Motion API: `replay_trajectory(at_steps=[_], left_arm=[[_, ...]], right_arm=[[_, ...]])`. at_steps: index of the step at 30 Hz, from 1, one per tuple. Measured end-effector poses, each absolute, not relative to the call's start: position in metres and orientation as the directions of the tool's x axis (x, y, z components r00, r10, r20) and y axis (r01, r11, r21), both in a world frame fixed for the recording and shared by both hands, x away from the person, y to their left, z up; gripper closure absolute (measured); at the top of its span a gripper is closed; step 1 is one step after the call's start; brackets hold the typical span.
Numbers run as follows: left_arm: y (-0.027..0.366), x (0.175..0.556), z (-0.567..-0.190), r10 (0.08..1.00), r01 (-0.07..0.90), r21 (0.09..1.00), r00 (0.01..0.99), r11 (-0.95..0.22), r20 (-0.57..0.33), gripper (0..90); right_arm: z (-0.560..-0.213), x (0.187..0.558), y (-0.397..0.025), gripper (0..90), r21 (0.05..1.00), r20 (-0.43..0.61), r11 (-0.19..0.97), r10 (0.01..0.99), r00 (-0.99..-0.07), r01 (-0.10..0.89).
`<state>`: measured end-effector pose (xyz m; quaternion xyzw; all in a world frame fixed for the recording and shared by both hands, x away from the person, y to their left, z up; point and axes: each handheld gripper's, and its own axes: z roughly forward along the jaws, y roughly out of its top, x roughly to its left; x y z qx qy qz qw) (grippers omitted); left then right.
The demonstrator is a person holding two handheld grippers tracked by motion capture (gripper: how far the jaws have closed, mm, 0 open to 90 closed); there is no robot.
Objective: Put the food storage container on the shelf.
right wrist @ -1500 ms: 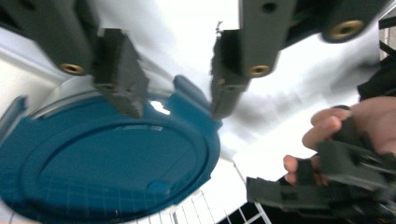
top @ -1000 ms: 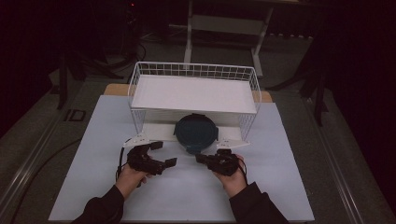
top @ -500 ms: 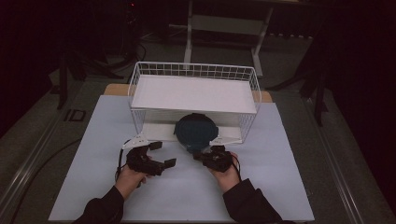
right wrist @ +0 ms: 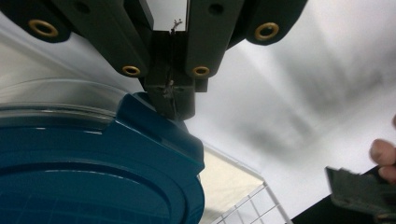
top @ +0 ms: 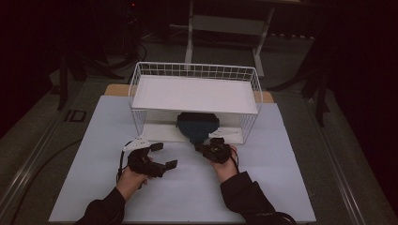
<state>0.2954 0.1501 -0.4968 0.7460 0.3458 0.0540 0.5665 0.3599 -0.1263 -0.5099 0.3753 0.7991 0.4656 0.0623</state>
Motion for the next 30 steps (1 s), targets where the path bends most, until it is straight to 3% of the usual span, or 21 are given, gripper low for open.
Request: replay_trajectory(at_steps=[19, 27, 30], left_arm=[[0.151, 0.295, -0.498, 0.576, 0.458, 0.880, 0.755, -0.122, -0.313, 0.5], [0.152, 0.290, -0.493, 0.572, 0.437, 0.889, 0.766, -0.133, -0.292, 0.5], [0.153, 0.288, -0.490, 0.569, 0.430, 0.893, 0.771, -0.132, -0.287, 0.5]], right_arm=[[-0.511, 0.381, -0.119, 89.4, 0.802, 0.229, 0.269, 0.686, -0.691, 0.533], [-0.509, 0.361, -0.119, 63.2, 0.813, 0.211, 0.299, 0.649, -0.731, 0.500], [-0.507, 0.353, -0.124, 39.0, 0.815, 0.234, 0.277, 0.647, -0.726, 0.509]])
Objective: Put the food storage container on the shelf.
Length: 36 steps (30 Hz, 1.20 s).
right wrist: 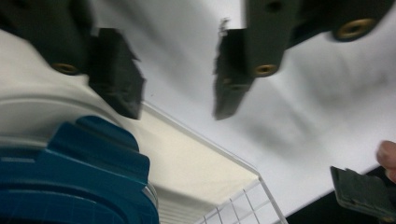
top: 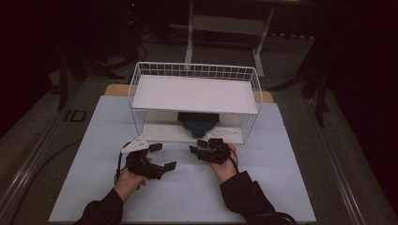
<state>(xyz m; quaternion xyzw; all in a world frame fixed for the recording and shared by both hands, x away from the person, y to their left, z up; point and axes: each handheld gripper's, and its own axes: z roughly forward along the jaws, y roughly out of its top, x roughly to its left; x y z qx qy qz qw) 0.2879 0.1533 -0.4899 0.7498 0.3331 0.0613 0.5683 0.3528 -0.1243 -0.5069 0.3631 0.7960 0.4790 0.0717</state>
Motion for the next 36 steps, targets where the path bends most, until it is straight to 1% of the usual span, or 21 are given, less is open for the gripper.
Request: replay_trajectory(at_steps=[2, 3, 4, 6, 9, 13, 18, 27, 36], left_arm=[[0.153, 0.286, -0.488, 0.568, 0.420, 0.898, 0.774, -0.131, -0.279, 0.5], [0.153, 0.284, -0.487, 0.567, 0.416, 0.899, 0.777, -0.135, -0.274, 0.5], [0.153, 0.283, -0.487, 0.567, 0.411, 0.901, 0.779, -0.138, -0.268, 0.5], [0.152, 0.281, -0.486, 0.564, 0.409, 0.901, 0.782, -0.142, -0.266, 0.5], [0.152, 0.278, -0.486, 0.557, 0.406, 0.901, 0.788, -0.153, -0.260, 0.5], [0.152, 0.273, -0.486, 0.550, 0.403, 0.902, 0.794, -0.154, -0.261, 0.5], [0.151, 0.270, -0.487, 0.541, 0.400, 0.901, 0.801, -0.169, -0.255, 0.5], [0.154, 0.267, -0.485, 0.542, 0.390, 0.906, 0.802, -0.161, -0.249, 0.5], [0.158, 0.264, -0.484, 0.545, 0.383, 0.910, 0.802, -0.157, -0.243, 0.5]], right_arm=[[-0.507, 0.349, -0.126, 28.1, 0.819, 0.230, 0.279, 0.641, -0.732, 0.502], [-0.507, 0.347, -0.128, 20.4, 0.822, 0.236, 0.280, 0.625, -0.744, 0.496], [-0.507, 0.346, -0.129, 16.2, 0.820, 0.250, 0.277, 0.614, -0.748, 0.501], [-0.507, 0.343, -0.132, 13.6, 0.820, 0.249, 0.279, 0.612, -0.751, 0.500], [-0.505, 0.336, -0.141, 14.0, 0.829, 0.273, 0.240, 0.615, -0.739, 0.506], [-0.499, 0.324, -0.156, 14.2, 0.843, 0.275, 0.212, 0.621, -0.734, 0.495], [-0.494, 0.310, -0.174, 14.2, 0.857, 0.236, 0.218, 0.638, -0.733, 0.466], [-0.490, 0.292, -0.200, 14.3, 0.865, 0.252, 0.178, 0.655, -0.712, 0.470], [-0.486, 0.275, -0.225, 14.3, 0.875, 0.242, 0.152, 0.685, -0.687, 0.459]])
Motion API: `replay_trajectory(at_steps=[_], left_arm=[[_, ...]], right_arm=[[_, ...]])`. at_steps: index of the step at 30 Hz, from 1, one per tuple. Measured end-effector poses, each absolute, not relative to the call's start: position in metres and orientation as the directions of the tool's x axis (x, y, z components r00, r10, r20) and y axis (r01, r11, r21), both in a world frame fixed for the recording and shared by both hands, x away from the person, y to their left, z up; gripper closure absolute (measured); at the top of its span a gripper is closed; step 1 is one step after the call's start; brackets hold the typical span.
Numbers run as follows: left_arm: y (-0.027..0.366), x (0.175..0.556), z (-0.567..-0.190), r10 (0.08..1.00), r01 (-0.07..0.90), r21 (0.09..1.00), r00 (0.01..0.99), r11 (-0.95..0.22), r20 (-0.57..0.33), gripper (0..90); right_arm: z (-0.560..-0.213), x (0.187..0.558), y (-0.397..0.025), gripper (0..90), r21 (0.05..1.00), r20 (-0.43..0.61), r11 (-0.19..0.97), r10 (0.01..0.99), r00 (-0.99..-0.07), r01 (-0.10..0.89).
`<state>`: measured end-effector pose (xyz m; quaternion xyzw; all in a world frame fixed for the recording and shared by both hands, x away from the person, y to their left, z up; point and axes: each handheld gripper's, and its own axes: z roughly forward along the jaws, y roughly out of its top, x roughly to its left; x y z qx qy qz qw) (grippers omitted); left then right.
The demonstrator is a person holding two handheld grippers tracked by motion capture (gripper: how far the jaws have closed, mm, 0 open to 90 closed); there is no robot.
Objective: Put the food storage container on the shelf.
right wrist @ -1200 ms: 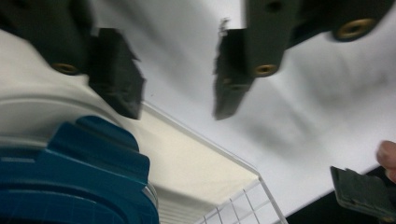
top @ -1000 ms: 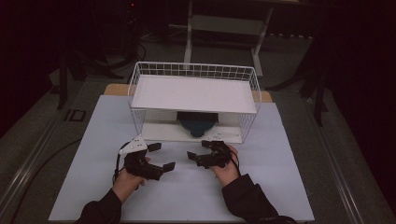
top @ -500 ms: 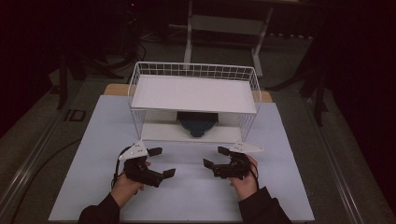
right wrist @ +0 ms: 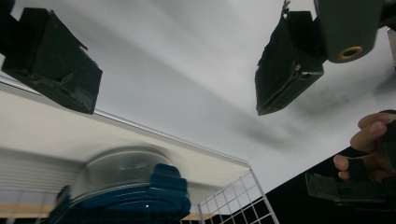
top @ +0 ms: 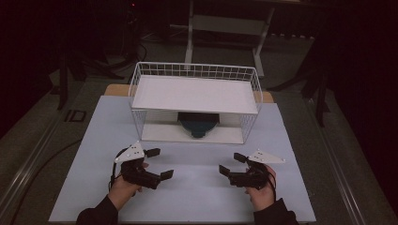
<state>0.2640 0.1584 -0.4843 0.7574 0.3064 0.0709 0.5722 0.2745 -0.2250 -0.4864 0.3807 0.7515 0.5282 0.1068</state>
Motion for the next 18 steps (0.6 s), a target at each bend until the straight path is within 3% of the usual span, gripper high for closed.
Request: replay_trajectory(at_steps=[18], left_arm=[[0.158, 0.263, -0.483, 0.537, 0.348, 0.920, 0.818, -0.179, -0.205, 0.5]], right_arm=[[-0.500, 0.268, -0.248, 15.3, 0.874, 0.196, 0.172, 0.729, -0.655, 0.454]])
